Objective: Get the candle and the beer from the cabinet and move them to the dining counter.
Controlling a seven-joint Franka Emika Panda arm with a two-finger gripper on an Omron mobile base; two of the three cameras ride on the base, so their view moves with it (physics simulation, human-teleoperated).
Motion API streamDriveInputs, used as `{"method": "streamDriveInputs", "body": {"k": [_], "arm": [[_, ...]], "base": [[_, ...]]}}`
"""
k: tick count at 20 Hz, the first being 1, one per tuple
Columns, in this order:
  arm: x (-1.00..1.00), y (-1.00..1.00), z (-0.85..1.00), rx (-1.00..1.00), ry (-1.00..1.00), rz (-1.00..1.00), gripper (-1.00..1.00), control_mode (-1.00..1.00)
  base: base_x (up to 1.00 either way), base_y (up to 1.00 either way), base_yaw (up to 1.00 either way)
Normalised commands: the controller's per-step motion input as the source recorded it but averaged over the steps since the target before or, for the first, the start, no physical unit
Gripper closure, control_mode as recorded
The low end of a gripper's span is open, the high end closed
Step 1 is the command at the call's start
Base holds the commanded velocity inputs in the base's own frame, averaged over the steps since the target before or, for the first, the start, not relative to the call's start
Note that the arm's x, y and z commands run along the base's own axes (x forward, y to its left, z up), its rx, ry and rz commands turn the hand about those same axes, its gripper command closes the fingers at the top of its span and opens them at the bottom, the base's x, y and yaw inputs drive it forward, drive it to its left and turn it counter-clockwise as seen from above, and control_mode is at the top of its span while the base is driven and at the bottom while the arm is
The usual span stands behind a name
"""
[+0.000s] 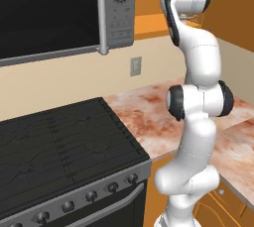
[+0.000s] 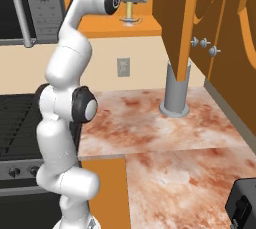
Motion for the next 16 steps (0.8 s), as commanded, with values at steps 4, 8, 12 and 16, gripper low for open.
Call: {"method": "streamDriveInputs", "body": {"k": [4, 8, 12, 16], "arm": [[-1.0, 0.0, -0.66, 0.0, -0.07, 0.01, 1.0, -1.0], [-1.0, 0.0, -0.43, 0.0, -0.17, 0.03, 1.0, -1.0], [-1.0, 0.07, -0.39, 0.0, -0.23, 0.05, 1.0, -1.0], [-1.0, 0.12, -0.13, 0.0, -0.13, 0.04, 1.0, -1.0]], "base": [[0.0, 0.0, 0.0], [0.0, 0.0, 0.0], [0.0, 0.0, 0.0], [0.0, 0.0, 0.0]]}}
